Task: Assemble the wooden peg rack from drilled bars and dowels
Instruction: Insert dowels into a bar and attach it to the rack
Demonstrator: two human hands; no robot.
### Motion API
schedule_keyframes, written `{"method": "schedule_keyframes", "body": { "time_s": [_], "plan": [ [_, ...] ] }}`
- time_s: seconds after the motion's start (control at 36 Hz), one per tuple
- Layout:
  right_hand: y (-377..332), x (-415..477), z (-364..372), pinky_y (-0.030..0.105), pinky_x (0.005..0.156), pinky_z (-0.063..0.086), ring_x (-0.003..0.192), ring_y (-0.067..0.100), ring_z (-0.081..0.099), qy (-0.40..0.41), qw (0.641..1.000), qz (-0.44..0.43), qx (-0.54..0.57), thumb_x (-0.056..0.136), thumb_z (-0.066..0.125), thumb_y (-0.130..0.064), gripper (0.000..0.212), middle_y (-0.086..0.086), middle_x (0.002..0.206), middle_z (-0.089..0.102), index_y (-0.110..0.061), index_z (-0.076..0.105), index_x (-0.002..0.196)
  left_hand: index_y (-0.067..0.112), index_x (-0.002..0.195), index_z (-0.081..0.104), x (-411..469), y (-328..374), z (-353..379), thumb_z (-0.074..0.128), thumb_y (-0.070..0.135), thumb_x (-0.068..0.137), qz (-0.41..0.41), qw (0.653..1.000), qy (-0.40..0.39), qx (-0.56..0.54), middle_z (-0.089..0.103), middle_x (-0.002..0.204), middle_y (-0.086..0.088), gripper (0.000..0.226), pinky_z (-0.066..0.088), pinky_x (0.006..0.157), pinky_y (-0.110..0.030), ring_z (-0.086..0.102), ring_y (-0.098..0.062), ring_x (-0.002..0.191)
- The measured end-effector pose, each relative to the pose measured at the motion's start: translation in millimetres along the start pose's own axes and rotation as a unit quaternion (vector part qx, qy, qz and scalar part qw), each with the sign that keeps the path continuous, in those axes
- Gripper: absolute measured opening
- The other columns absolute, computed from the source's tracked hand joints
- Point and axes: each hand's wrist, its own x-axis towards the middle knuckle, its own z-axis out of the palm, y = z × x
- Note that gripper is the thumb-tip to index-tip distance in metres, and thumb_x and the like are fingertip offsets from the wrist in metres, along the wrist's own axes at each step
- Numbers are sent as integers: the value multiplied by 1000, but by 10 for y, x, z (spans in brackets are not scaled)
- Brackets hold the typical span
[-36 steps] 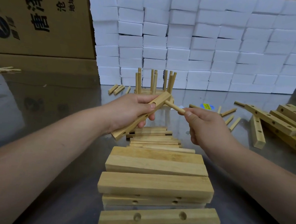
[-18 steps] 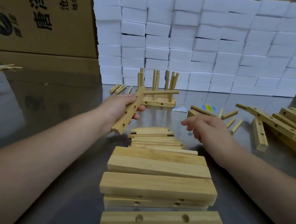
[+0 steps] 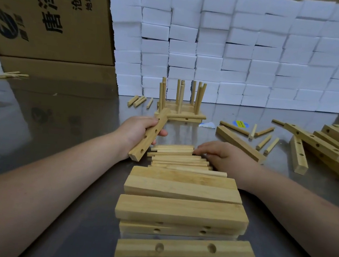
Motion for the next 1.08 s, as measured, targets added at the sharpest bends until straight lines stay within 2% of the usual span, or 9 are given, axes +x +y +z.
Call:
{"method": "schedule_keyframes", "body": {
  "time_s": [0.11, 0.25, 0.39, 0.44, 0.56, 0.67, 0.81, 0.94, 1.08],
  "plan": [
    [45, 9, 32, 14, 83, 44, 93, -1, 59, 19, 998, 18, 49, 94, 43, -5, 49, -25, 96, 61, -45, 66, 75, 18, 98, 61, 17, -14, -11, 44, 21, 97, 5, 1000, -4, 3, 73, 80, -6, 18, 47, 45, -21, 54, -10, 45],
    [5, -10, 31, -5, 69, 35, 83, -25, 51, 7, 998, 20, 55, 93, 41, -5, 45, -41, 83, 54, -41, 68, 89, 18, 103, 61, 32, -21, -12, 45, 22, 96, 2, 1000, -7, 9, 73, 81, -5, 17, 47, 46, -21, 55, -10, 46],
    [-26, -49, 9, 18, 77, 50, 84, 6, 62, 47, 995, 55, 71, 88, 41, 4, 46, -10, 94, 66, -32, 68, 76, 14, 113, 59, 24, -10, -4, 45, 22, 97, 3, 1000, -6, 17, 73, 79, -3, 23, 47, 49, -23, 54, -9, 46],
    [-45, -69, -16, 20, 63, 52, 70, 5, 63, 76, 991, 81, 76, 88, 38, 2, 46, -6, 83, 67, -32, 66, 74, 13, 114, 59, 15, -2, 2, 44, 22, 97, 5, 1000, -8, 21, 72, 76, -1, 24, 47, 50, -22, 54, -9, 47],
    [-18, -71, -33, 5, 35, 32, 46, -12, 54, 111, 986, 98, 81, 93, 38, -4, 35, -10, 75, 58, -30, 59, 81, 10, 118, 58, 5, 9, 19, 43, 20, 98, 5, 1000, -5, 14, 71, 76, -3, 27, 48, 50, -19, 56, -7, 47],
    [2, -70, -27, 6, 53, 39, 75, -5, 56, 74, 994, 75, 29, 95, 41, -9, 38, -19, 107, 54, -37, 59, 115, 7, 120, 57, -3, 20, 29, 44, 19, 97, 4, 1000, -1, 14, 70, 75, -3, 29, 48, 47, -16, 55, -6, 45],
    [-2, -34, -7, 5, 61, 36, 73, -7, 52, 43, 997, 70, 4, 94, 46, -9, 34, -14, 96, 58, -33, 68, 103, 5, 120, 58, -4, 24, 26, 43, 19, 98, 7, 999, -2, 33, 71, 81, -6, 30, 46, 50, -19, 53, -11, 50],
    [43, -22, -2, 3, 50, 38, 68, -4, 55, 67, 995, 66, -16, 92, 54, -12, 27, -18, 84, 56, -31, 68, 104, 6, 122, 56, -10, 32, 44, 43, 17, 97, 1, 1000, -1, 13, 70, 83, -9, 30, 47, 46, -18, 54, -8, 44],
    [51, 2, 11, 7, 60, 37, 75, -4, 52, 70, 995, 50, -48, 90, 58, -16, 29, -21, 85, 54, -27, 63, 117, 8, 122, 57, -10, 27, 36, 44, 18, 97, 6, 1000, -6, 23, 71, 84, -9, 30, 47, 48, -19, 53, -11, 48]
  ]
}}
